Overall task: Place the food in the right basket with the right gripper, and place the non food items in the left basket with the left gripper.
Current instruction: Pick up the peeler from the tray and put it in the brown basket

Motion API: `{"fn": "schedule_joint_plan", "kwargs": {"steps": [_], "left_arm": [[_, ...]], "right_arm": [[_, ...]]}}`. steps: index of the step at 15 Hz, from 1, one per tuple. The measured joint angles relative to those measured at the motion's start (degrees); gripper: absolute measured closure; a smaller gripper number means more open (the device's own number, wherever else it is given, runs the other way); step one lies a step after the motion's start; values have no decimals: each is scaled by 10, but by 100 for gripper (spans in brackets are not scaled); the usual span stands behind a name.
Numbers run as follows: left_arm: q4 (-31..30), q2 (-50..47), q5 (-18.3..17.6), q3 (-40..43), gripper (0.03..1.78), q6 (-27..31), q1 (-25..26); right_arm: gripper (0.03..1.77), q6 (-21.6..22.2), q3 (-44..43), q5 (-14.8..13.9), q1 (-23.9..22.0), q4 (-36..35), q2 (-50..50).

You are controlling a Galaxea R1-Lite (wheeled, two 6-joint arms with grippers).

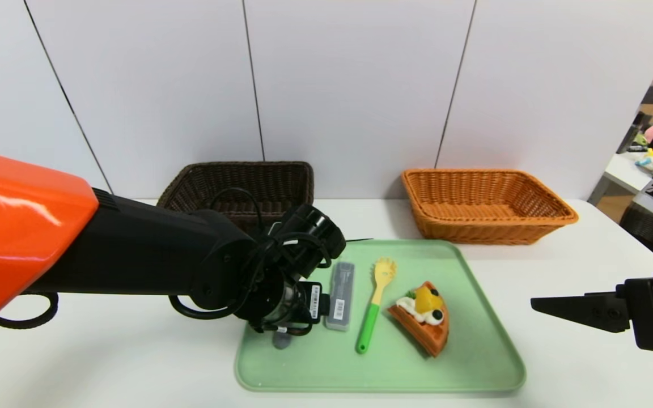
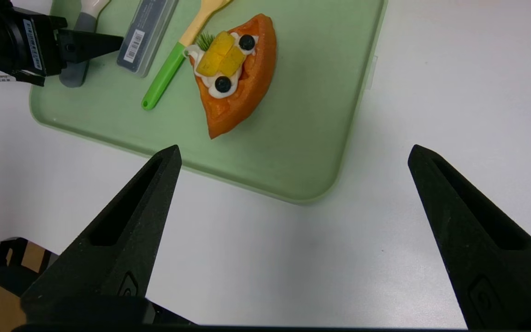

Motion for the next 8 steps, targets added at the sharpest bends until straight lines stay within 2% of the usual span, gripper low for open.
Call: {"fn": "schedule_joint_plan", "kwargs": {"steps": [3,7,8], "left_arm": [[-1,4,-1,2,69,-3,-1],[1,-1,-5,5,111,0,0],[2,-1,-5,5,155,1,0]], "right_arm": [[10,0,-1,0,1,-1,-1],[10,0,-3,1,1,1,-7],[10,0,-3,0,1,1,-8]]}}
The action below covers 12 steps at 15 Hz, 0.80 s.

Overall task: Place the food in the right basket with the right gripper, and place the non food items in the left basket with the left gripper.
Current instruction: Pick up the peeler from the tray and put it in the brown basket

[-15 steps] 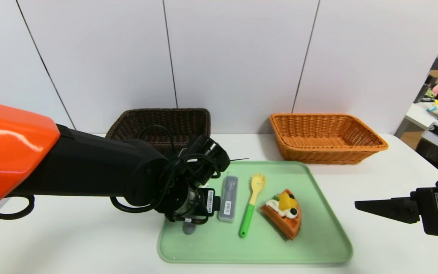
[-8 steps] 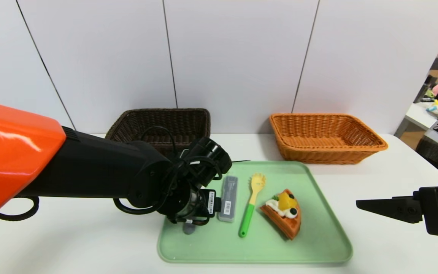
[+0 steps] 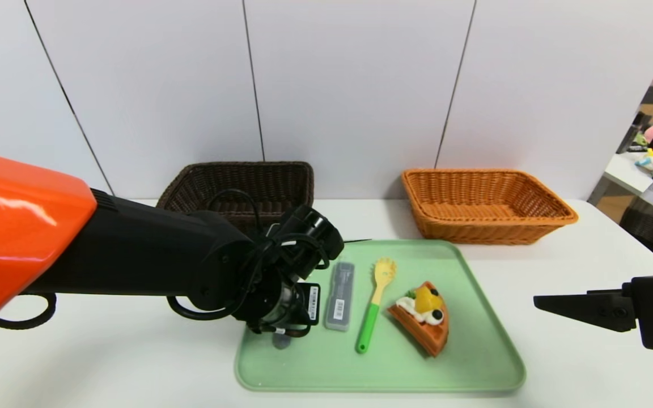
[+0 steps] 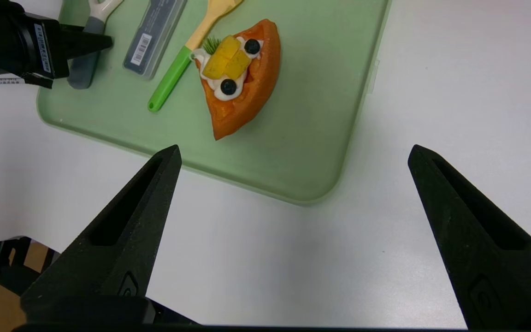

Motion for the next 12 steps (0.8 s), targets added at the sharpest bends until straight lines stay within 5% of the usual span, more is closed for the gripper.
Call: {"fn": "schedule_joint_plan", "kwargs": {"steps": [8,12], "left_arm": [[50,-59,3,-5,156,20,0],[67,-138,5,-31,156,150,17]], "right_arm": [[10,1,2,0,0,-2,-8],[10,0,2,0,0,-3,-10]]}}
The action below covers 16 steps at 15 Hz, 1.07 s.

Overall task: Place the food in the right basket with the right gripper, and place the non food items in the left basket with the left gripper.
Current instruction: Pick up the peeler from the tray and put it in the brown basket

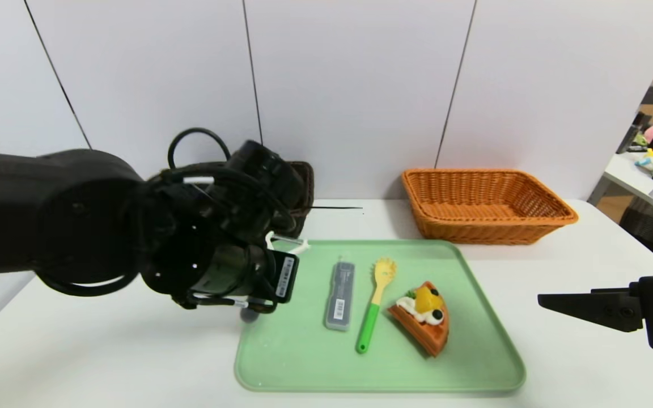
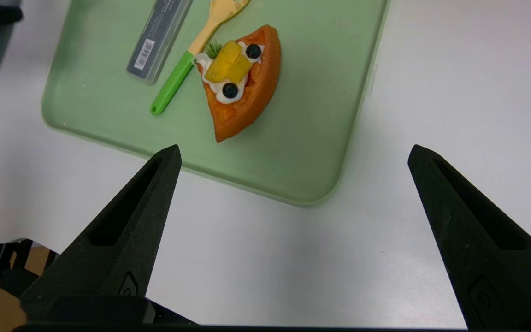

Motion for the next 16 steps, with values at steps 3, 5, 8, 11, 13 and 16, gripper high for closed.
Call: {"fn": "schedule_joint_plan", "kwargs": {"steps": [3,5,8,11,13,16], "left_arm": [[4,-27,-6,-43,156,108,44],[29,-26,-17,-92,156,143,66],[78,-5,-61,-178,156,197,110],[72,21,-124,-209,156,293,161],[46,40,-164,-213,156,359,198],[-9,69,-200,-215,156,444,244]], "right_arm": [[10,0,3,0,0,0,-3],[10,0,4,0,0,1,-4],[10,0,7,-1,0,1,-6],[10,0,8,-1,-1,3,-7],[10,1,8,-2,-3,2,-6],[10,2,9,-2,-9,0,-4]]}}
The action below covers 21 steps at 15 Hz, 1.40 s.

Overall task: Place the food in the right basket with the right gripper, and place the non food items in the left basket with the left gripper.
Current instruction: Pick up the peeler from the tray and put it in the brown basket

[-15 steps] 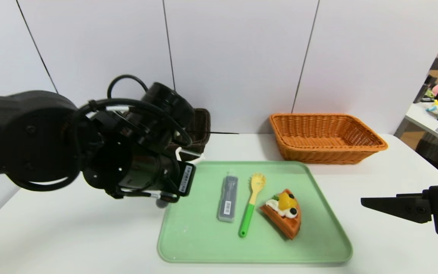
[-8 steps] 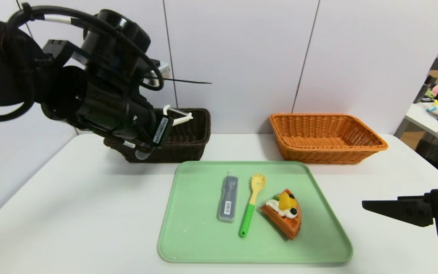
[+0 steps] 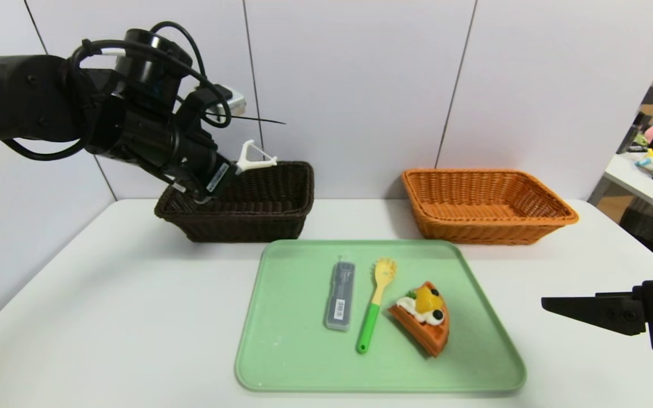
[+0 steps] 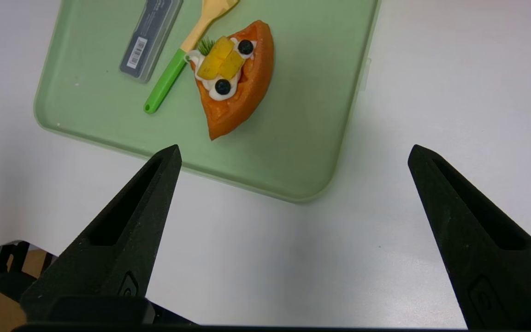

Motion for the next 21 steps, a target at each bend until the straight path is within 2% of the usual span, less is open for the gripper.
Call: {"fn": "schedule_joint_plan", "kwargs": {"steps": [6,8,13,19,21], "left_arm": [[-57,71,-29,-40,156,145,48],[-71,91,-56,-50,156,186,57],[-101,133,-84,-65,156,248,85],[-104,166,-93,-71,156,253,95],[-104,172,-94,-73,122,252,95]], "right_arm": [[10,0,5,1,-1,1,2],[10,0,13,0,-1,0,1],[10,1,17,0,-2,-2,2],[10,1,17,0,-5,-2,2],[10,1,17,0,-5,-2,1]]}}
